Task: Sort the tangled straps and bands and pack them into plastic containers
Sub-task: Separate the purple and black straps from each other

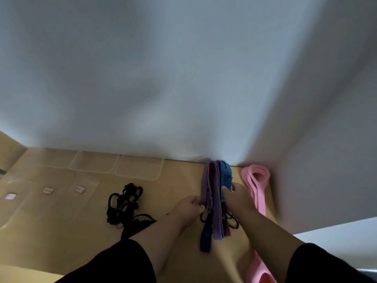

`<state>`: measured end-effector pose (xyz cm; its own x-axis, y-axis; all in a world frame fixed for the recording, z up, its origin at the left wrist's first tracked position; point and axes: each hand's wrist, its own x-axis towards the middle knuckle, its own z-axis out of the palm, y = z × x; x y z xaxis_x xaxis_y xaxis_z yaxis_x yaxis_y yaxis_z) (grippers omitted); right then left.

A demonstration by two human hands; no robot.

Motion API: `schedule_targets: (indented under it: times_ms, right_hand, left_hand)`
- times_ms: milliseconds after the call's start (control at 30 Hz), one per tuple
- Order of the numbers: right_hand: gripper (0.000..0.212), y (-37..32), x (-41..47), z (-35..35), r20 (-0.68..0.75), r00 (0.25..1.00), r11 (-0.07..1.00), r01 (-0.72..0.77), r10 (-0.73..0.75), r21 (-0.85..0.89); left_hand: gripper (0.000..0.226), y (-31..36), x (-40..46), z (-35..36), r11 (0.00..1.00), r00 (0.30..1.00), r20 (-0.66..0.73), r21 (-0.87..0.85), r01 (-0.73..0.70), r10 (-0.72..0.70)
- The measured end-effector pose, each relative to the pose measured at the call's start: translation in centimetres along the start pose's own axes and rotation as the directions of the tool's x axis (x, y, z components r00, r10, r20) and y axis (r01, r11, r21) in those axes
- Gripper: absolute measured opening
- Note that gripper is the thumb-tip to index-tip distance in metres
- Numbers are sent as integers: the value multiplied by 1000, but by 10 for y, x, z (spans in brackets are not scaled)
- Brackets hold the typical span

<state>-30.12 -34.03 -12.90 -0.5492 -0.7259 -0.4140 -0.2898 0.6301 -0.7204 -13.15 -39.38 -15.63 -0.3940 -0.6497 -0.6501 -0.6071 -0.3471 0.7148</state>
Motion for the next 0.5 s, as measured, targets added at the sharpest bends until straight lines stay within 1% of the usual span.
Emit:
schedule_targets:
  times_ms: [67, 133, 200, 233, 267, 333, 400, 467, 500]
  right_hand:
    - [18, 6, -5, 3, 50, 998, 999, -45, 46, -21]
    - [24, 14, -9, 5, 91, 992, 996, -85, 87, -18]
    - [29, 18, -12, 6, 118, 988, 995, -95, 97, -25]
    - [27, 19, -15, 6, 124, 987, 995, -99, 101, -24]
    - [25, 21, -16, 7, 126, 986, 994, -105, 106, -14]
    - [25, 25, -18, 7, 120, 985, 993, -119, 120, -11]
    - [25, 28, -20, 7, 120, 983, 990, -139, 139, -6]
    - [26, 31, -19, 7, 120, 982, 990, -144, 144, -7]
    - [26, 31, -19, 6, 120, 983, 990, -140, 141, -12]
  left_hand:
    - [28, 1, -3, 1, 1000, 999, -30, 8, -19, 19]
    - [31, 5, -5, 2, 998, 999, -28, -60, -35, 34]
    - [23, 7, -2, 6, 991, 999, 11, -124, -50, 52]
    - [20, 6, 0, 9, 992, 997, 23, -112, -65, 68]
    - [24, 5, 3, 12, 991, 996, 44, -106, -75, 80]
    - [42, -2, 14, 19, 990, 994, 79, -125, -67, 77]
    - [52, -7, 23, 25, 990, 991, 99, -119, -75, 87]
    - [56, 0, 21, 28, 990, 987, 116, -106, -96, 108]
    - [53, 3, 19, 29, 990, 987, 114, -104, -98, 110]
